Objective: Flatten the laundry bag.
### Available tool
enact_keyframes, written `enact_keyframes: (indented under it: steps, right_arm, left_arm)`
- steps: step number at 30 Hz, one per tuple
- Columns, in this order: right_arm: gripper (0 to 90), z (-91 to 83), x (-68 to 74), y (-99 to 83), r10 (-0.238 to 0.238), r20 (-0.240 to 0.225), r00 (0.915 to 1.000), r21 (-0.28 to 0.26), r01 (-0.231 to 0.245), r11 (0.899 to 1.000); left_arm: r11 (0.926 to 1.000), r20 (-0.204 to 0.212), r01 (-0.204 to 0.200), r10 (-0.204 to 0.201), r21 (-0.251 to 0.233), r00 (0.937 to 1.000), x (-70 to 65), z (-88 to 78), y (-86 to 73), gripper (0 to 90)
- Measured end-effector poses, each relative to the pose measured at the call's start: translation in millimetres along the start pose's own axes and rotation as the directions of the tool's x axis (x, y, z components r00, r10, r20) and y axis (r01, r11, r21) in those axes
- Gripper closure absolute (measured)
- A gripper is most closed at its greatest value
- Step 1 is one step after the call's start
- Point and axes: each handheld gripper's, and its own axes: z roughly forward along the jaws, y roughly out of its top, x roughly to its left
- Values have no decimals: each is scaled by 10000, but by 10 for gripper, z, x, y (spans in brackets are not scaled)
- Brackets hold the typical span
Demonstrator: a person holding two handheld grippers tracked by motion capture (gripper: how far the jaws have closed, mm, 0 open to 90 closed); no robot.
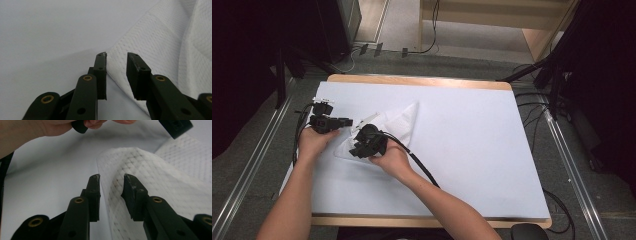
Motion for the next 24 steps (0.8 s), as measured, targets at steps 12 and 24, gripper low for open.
enact_keyframes:
  steps: [12, 24]
  right_arm:
    - [559, 299, -56, -33, -115, 87, 9999, 381, 112, 9992]
    - [568, 301, 3, -181, -426, 180, 9989, -17, 427, 9991]
  left_arm:
    - [10000, -18, 92, -92, -32, 10000, 34, -33, -12, 663]
    - [9995, 54, 324, -324, -36, 9995, 89, -64, -28, 653]
